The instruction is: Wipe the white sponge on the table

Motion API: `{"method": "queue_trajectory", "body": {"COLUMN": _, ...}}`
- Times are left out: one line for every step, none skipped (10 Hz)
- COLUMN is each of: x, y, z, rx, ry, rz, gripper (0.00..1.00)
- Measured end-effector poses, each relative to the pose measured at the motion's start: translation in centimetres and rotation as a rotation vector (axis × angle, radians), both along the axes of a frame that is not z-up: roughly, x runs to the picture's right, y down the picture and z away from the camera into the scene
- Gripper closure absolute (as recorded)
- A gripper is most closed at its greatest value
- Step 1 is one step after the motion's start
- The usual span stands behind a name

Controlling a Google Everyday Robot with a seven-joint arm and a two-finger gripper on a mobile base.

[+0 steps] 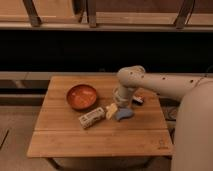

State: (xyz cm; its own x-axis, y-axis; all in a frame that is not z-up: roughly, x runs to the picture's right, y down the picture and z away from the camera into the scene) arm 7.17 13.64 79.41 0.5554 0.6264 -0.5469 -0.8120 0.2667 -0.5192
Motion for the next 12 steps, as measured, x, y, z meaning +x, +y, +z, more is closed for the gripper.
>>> {"method": "queue_trajectory", "body": {"x": 0.6, "y": -0.1, "z": 0.3, "rx": 0.005, "ry": 0.028, "rz": 0.015, "gripper": 0.2}}
{"method": "queue_trajectory", "body": {"x": 1.5, "y": -0.5, "z": 0.9, "rx": 0.033, "ry": 0.062, "rz": 0.053, "gripper": 0.2}}
{"method": "queue_trajectory", "body": {"x": 2.1, "y": -1.0, "z": 1.4, "rx": 0.066, "ry": 0.075, "rz": 0.082, "gripper": 0.2}}
{"method": "queue_trajectory", "body": {"x": 3.0, "y": -1.6, "z": 1.9, "rx": 0.114, "ry": 0.091, "rz": 0.12, "gripper": 0.2}}
{"method": "queue_trajectory", "body": {"x": 4.0, "y": -2.1, "z": 2.3, "rx": 0.156, "ry": 0.108, "rz": 0.154, "gripper": 0.2}}
{"method": "queue_trajectory", "body": {"x": 5.0, "y": -2.5, "z": 2.6, "rx": 0.201, "ry": 0.127, "rz": 0.19, "gripper": 0.2}}
{"method": "queue_trajectory", "body": {"x": 6.0, "y": -2.4, "z": 2.8, "rx": 0.23, "ry": 0.149, "rz": 0.22, "gripper": 0.2}}
{"method": "queue_trajectory", "body": {"x": 6.8, "y": -2.1, "z": 2.9, "rx": 0.245, "ry": 0.173, "rz": 0.241, "gripper": 0.2}}
{"method": "queue_trajectory", "body": {"x": 7.5, "y": -1.9, "z": 3.1, "rx": 0.254, "ry": 0.19, "rz": 0.254, "gripper": 0.2}}
{"method": "queue_trajectory", "body": {"x": 7.4, "y": -1.9, "z": 3.1, "rx": 0.255, "ry": 0.189, "rz": 0.254, "gripper": 0.2}}
{"method": "queue_trajectory", "body": {"x": 7.2, "y": -1.9, "z": 3.1, "rx": 0.254, "ry": 0.187, "rz": 0.252, "gripper": 0.2}}
{"method": "queue_trajectory", "body": {"x": 7.0, "y": -2.0, "z": 3.0, "rx": 0.256, "ry": 0.183, "rz": 0.25, "gripper": 0.2}}
